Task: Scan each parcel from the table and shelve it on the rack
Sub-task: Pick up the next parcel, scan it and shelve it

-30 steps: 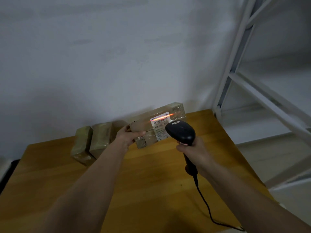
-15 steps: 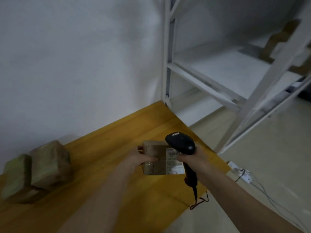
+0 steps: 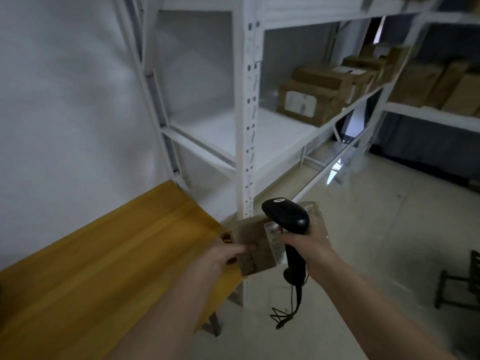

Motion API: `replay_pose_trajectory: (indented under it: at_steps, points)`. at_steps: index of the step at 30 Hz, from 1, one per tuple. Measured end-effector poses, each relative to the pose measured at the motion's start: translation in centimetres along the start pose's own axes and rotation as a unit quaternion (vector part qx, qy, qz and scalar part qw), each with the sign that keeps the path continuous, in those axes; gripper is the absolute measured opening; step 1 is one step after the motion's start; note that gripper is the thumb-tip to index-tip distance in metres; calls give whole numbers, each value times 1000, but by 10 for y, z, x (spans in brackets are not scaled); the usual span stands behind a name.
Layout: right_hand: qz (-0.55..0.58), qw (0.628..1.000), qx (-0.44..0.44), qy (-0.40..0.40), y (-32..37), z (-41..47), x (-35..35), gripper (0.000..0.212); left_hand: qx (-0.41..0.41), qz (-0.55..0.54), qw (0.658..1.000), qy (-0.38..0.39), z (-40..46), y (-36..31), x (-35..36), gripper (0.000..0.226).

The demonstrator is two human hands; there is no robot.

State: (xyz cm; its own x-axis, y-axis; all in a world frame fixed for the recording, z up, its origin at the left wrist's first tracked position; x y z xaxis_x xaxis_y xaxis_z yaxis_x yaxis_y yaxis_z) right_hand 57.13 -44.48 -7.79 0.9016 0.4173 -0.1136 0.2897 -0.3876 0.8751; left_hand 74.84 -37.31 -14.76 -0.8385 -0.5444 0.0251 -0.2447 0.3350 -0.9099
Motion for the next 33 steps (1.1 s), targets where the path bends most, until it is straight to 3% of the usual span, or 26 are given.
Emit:
replay_pose_trajectory:
  at_steps: [3,9,13,16,21,27,33]
  points:
    - [14,1000,-13,12,14,0,-51,38,-1,-91,996,-10,-3,-12,50,69]
    - [29,999,-37,19,57,8,-116,18,17,-244,969,-13,-7,-56,119,32]
    - [50,995,-77,33,80,16,-139,18,44,-290,955,-40,5,-90,146,37]
    - [72,993,-81,36,90,29,-150,21,96,-270,955,-73,24,-113,160,36]
    - [80,993,-79,33,112,66,-163,22,157,-162,955,-195,73,-155,176,57]
    - [53,995,-78,40,165,128,-164,19,242,-108,879,-397,128,-210,174,82]
    - [36,994,-89,55,213,187,-148,20,304,37,828,-470,186,-236,179,82]
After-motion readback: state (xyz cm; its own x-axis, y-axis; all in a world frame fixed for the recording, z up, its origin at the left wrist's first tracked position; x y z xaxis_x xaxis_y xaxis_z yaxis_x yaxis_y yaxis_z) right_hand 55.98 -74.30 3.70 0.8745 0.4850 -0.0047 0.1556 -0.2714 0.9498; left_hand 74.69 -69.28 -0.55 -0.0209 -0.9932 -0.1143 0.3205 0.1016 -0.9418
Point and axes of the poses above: each hand's wrist, its own z-axis towards the middle knuckle, its own x-axis out of the palm, y = z × x, the point moved 1 cm from there along z, towards the middle knuckle, and after that the axes turned 12 degrees about x, right-handed, at the moved point
